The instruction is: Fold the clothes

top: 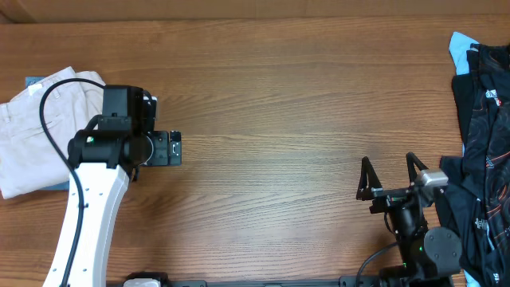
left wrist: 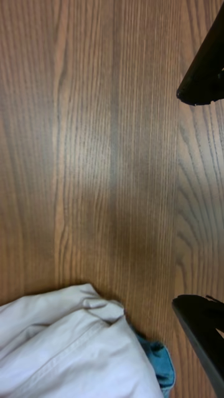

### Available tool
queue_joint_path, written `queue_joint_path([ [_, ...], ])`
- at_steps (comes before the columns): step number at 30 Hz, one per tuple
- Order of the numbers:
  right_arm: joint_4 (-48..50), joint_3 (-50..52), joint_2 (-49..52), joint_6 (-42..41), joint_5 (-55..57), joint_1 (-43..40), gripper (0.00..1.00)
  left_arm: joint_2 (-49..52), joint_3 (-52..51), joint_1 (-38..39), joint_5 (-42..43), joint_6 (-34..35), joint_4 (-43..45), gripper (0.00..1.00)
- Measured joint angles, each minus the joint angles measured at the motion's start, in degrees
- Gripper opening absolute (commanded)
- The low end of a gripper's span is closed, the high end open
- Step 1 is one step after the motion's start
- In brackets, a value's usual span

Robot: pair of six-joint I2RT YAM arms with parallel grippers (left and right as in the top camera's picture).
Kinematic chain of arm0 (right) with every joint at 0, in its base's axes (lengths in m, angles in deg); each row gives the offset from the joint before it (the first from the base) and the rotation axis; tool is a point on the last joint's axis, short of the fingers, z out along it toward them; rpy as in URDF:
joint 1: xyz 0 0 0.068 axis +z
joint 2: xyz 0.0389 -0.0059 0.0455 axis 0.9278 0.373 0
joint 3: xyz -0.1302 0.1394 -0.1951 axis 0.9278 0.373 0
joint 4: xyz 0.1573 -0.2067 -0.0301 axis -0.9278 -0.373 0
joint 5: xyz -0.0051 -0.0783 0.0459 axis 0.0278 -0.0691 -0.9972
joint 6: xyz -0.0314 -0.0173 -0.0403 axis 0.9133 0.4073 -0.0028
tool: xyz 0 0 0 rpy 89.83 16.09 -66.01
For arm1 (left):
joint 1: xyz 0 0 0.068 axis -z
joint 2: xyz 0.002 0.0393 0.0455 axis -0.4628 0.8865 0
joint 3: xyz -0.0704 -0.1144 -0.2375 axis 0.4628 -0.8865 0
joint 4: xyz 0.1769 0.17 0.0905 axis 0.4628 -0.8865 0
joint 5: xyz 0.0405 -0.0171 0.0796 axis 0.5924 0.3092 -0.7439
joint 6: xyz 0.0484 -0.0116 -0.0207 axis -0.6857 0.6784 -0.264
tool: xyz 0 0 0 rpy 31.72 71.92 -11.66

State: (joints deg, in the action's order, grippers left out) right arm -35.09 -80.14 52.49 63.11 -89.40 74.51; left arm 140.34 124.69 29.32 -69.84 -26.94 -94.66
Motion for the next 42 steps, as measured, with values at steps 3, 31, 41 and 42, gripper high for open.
queue_joint_path([
  [3,4.48,3.41,-2.93,1.86,-0.55,0.00,1.00,2.12,0.00,0.00,-0.02,0.00,0.02,1.00],
  [31,5.49,10.82,-4.11,9.55,-2.75,0.00,1.00,9.29,0.00,0.00,-0.02,0.00,0.00,1.00],
  [41,5.46,10.82,-4.11,9.53,-2.73,0.00,1.00,9.29,0.00,0.00,-0.02,0.00,0.00,1.00],
  [42,5.46,10.82,-4.11,9.53,-2.73,0.00,1.00,9.29,0.00,0.00,0.00,0.00,0.00,1.00],
])
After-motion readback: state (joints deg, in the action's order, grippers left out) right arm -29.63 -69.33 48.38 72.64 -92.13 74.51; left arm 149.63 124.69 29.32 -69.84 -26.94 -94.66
